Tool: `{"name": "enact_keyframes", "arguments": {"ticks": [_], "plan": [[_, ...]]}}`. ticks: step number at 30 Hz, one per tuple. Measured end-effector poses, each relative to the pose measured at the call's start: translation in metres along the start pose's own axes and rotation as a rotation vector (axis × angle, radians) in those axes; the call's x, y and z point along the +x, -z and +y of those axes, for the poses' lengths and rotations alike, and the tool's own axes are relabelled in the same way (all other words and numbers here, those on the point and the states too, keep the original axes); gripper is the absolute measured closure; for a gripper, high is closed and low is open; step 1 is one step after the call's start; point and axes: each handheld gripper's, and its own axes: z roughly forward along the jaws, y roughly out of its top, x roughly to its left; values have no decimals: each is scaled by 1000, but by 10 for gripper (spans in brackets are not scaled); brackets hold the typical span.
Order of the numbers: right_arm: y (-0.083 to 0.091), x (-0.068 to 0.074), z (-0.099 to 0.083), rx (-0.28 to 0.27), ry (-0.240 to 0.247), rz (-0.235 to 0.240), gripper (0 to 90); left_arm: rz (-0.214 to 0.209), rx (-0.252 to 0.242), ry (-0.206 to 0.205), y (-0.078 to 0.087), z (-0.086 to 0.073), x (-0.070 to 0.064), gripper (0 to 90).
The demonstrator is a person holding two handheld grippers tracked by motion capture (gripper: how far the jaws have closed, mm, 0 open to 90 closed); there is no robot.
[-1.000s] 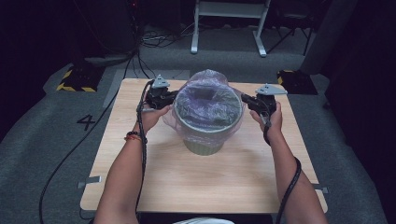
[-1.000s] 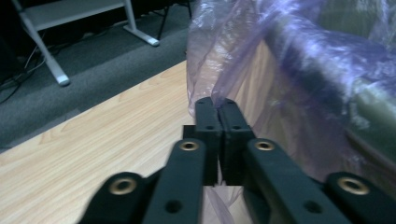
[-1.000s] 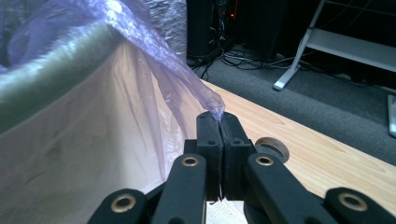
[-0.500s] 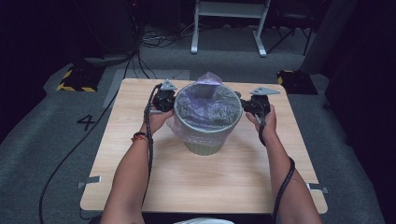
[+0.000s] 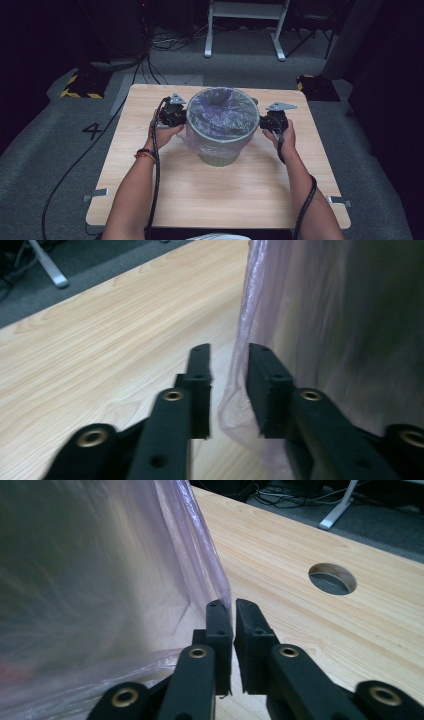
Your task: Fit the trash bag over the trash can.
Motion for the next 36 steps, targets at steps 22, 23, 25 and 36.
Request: {"name": "enact_keyframes", "arguments": {"ticks": [22,23,25,36], "plan": [[45,12,-21,-42,180,-16,403,1,-55,-76,68,-43,-19,259],[44,10,-22,-31,177,-25,402,-2,-47,-64,68,-46,-18,249],[42,5,-26,-19,165,-42,393,-19,-59,-50,70,-51,-16,239],[57,7,-41,-24,183,-28,345,-80,-80,-110,83,-65,-44,227]]}}
